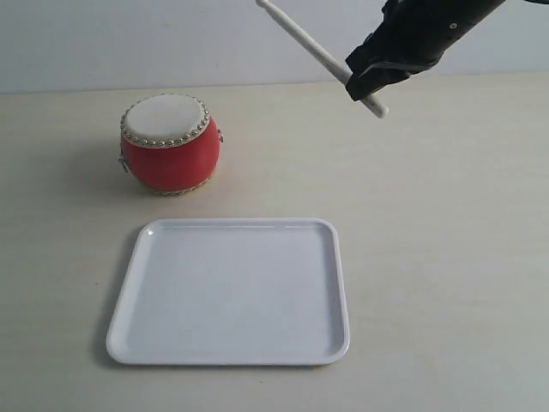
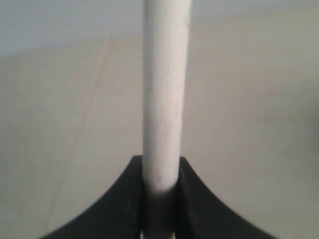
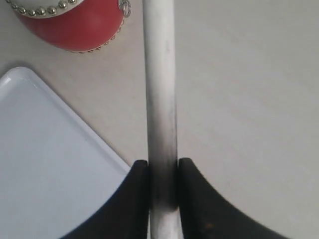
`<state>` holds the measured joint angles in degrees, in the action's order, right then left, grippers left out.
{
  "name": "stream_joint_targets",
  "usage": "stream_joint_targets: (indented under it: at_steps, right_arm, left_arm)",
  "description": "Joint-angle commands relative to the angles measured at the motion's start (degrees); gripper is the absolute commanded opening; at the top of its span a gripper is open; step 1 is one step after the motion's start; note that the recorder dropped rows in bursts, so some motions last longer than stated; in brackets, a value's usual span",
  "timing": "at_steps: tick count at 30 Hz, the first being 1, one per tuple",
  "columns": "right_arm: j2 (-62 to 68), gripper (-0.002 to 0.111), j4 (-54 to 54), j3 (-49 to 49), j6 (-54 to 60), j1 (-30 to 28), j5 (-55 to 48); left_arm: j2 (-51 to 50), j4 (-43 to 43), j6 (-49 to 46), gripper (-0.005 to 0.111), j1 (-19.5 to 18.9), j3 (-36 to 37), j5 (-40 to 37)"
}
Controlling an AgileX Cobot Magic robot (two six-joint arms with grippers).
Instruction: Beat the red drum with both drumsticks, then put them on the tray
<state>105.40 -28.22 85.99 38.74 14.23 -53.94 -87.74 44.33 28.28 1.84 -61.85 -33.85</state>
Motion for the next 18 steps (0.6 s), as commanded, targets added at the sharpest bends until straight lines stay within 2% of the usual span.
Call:
stream_joint_targets:
  at_steps: [1,2,3,6,8,14,18]
  right_arm:
    - [-0.54,0.0,1.43,0.27,0.1,-0.23,-3.38]
    - [-0.54,0.0,1.84,0.27,0.1,-0.23,-3.54]
    - [-0.54,0.0,1.84,0.27,-0.02,-0.23,-3.65]
    - [-0.54,0.0,3.17,0.27,-0.93,0.64,-8.15]
    - [-0.54,0.0,8.6,0.27,-5.57,3.29,-10.83]
    - [-0.29,0.0,20.96,2.87,-14.77,11.3,-11.0]
    - [0.4,0.0,25.61,7.51,-19.7,14.04,-13.14]
  left_arm:
    - [-4.44,-37.88,-41.31,0.0,2.26,-9.15,-24.72]
    - [-5.13,-36.45,-43.08,0.0,4.45,-11.35,-32.76]
    - [-5.12,-35.41,-43.08,0.0,5.76,-11.89,-35.58]
    - [-5.01,-34.73,-47.03,0.0,10.92,-12.84,-36.12]
    - [-5.53,-36.53,-50.77,0.0,13.08,-12.84,-36.12]
    - [-8.37,-39.01,-53.15,0.0,14.47,-12.84,-36.12]
    - [-10.31,-39.01,-51.63,0.0,14.47,-12.84,-36.12]
